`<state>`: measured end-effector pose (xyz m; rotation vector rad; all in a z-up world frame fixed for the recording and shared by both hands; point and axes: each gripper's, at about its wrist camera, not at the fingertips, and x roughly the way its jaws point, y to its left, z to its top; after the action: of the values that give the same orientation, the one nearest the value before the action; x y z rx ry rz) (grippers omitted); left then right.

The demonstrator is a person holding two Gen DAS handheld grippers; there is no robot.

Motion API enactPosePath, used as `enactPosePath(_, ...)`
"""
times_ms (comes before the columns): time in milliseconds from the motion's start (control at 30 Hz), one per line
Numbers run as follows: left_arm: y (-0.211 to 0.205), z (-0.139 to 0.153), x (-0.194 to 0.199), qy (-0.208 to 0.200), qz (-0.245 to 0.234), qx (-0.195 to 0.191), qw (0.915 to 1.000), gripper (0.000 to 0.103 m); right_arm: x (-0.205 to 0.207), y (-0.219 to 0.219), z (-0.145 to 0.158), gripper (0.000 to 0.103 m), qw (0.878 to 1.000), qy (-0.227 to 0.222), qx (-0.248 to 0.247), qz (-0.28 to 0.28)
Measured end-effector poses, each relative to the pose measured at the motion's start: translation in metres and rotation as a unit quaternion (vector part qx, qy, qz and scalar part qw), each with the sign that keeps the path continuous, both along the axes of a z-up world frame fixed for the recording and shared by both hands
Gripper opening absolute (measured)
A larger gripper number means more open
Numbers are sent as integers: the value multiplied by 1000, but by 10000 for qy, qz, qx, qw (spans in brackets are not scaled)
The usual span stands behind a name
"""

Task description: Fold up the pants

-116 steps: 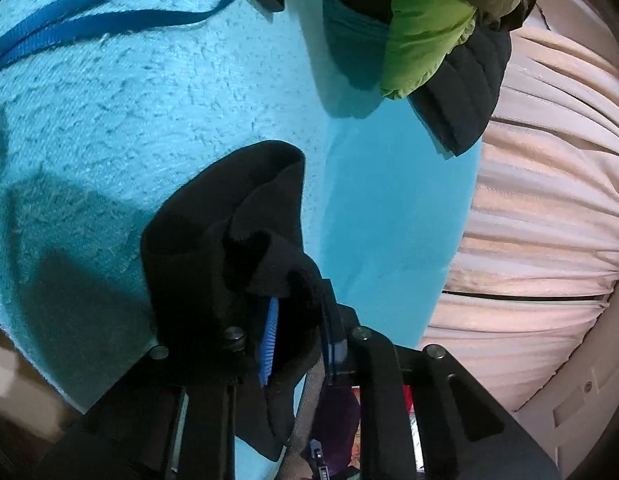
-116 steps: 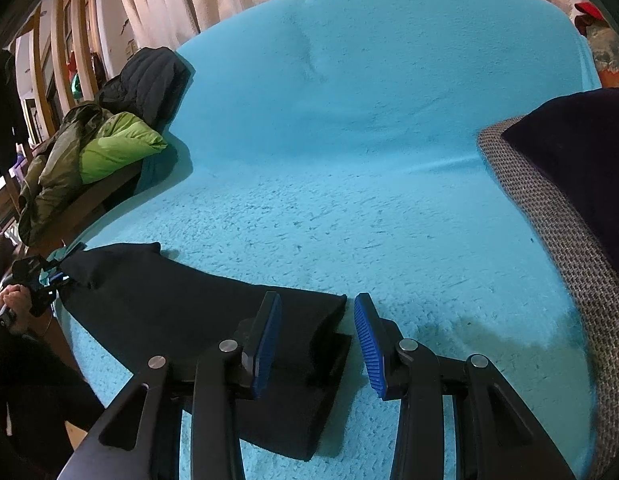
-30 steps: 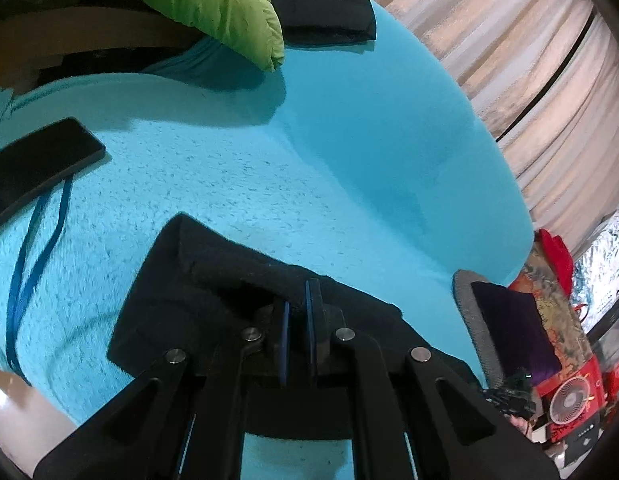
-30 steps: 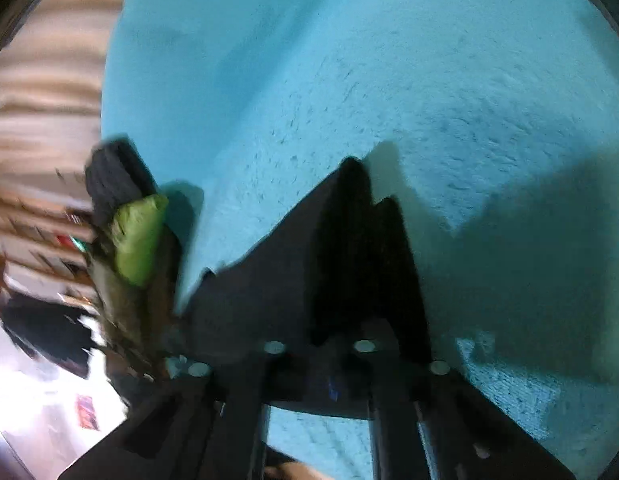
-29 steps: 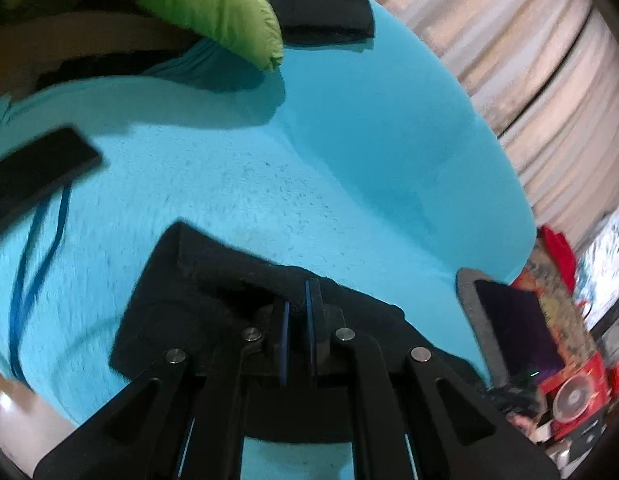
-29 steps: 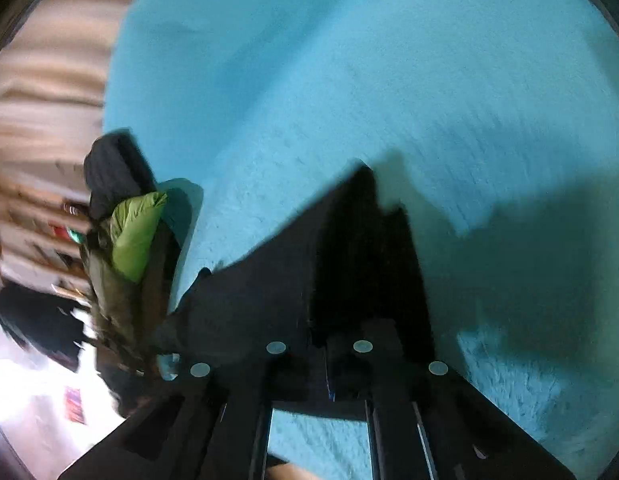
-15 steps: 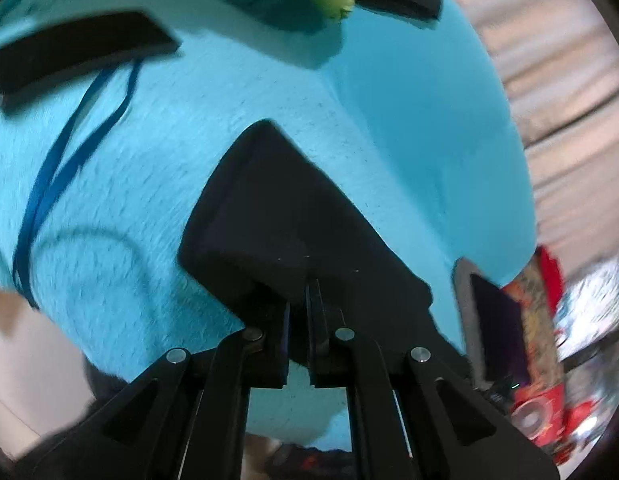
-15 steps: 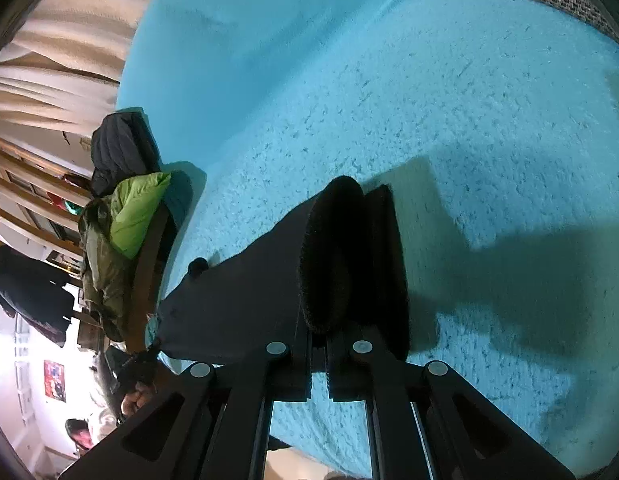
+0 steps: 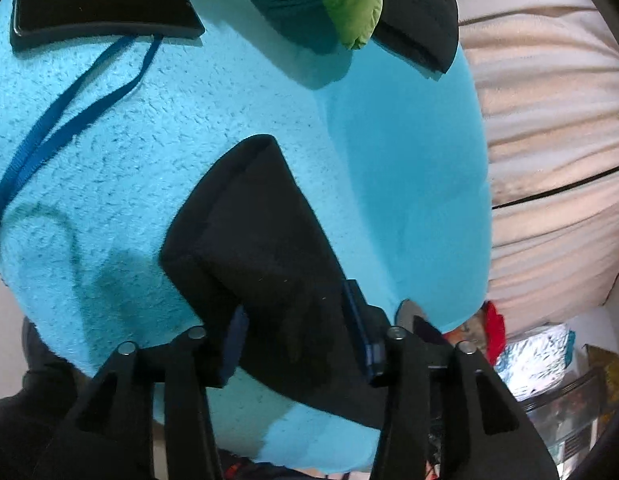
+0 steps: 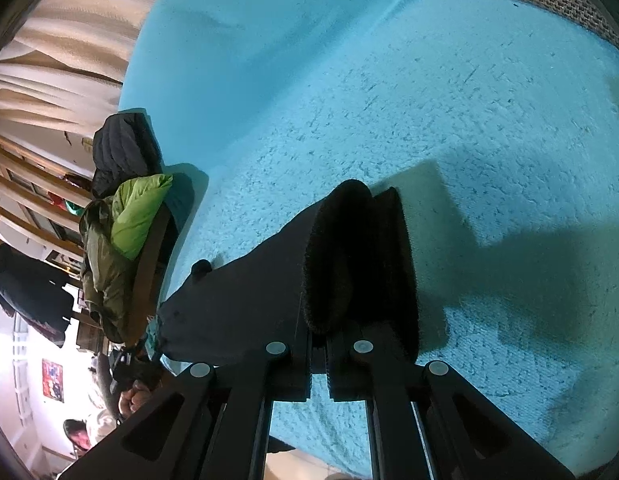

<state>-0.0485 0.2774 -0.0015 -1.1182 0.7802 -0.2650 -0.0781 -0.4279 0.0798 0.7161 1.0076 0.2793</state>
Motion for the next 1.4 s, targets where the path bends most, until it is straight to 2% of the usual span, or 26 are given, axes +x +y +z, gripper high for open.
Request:
enactPosePath(133,0,1,-2,-54,80,34,9999,44,-1,-2,-2,5,10000,33,-6,-18)
enactPosePath(167,0,3,-1,-53,140,101,9998,36,-1,-2,-1,5,10000,33,-12,-13)
enactPosePath(200,0,5,-4,-44,173,184,9997,17,-1,-2,-2,5,10000,31,-10,-2)
enactPosePath(233,2,6,-4,29,228,353,9991,5,-1,-2,-2,5,10000,33,-23,6)
enactPosePath(267,3,6,-5,128,265,518,9982,4,-1,-2,-2,4,10000,34,-55,16)
enactPosePath(367,-4,5,-5,169,209,745,9969,3,-2,-1,-1,3,9998,34,-208,9)
enactPosePath(533,-14,34,-20,-457,123,1105,9927,3,-13,-8,4,3,9997,-85,-202,-87)
enactPosePath(600,-15,29,-21,-337,154,1173,9924,3,-17,-11,5,3,9997,-106,-186,-131)
enactPosePath(700,-11,13,-11,142,152,1103,9937,3,-16,-12,-3,3,9993,141,-317,-114)
enactPosePath(767,-11,14,-10,154,194,1155,9930,3,-13,-8,-9,3,9982,324,-488,-161)
enactPosePath(867,-12,19,-16,59,295,1284,9913,3,-14,-11,-9,4,9985,301,-389,-226)
enactPosePath(933,-13,18,-15,122,288,1364,9902,4,-12,-17,-18,3,9972,533,-363,-371)
enactPosePath(1000,-11,14,-19,236,364,1428,9888,11,-13,-21,-19,5,9973,501,-267,-456)
enactPosePath(1033,-9,16,-22,306,516,1522,9865,15,-15,-22,-13,11,9969,375,-414,-552)
enactPosePath(1067,-6,18,-27,332,719,1604,9839,26,-18,-22,-7,17,9960,270,-565,-641)
enactPosePath(1100,-1,22,-34,305,939,1695,9806,37,-22,-23,5,18,9921,35,-930,-846)
enactPosePath(1167,-1,42,-54,79,1657,2240,9604,44,-30,-19,30,19,9830,-515,-1429,-1031)
enactPosePath(1233,-15,67,-69,-526,1918,2819,9386,44,-33,-5,47,19,9794,-1012,-1573,-760)
enactPosePath(1267,-23,74,-70,-752,1846,2977,9336,46,-33,8,52,19,9782,-1219,-1618,-451)
enactPosePath(1333,-53,84,-61,-1138,1232,3369,9265,48,-27,43,49,18,9731,-1319,-1854,373)
enactPosePath(1400,-79,73,-40,-978,469,3552,9285,48,-18,66,30,17,9638,-921,-2384,765)
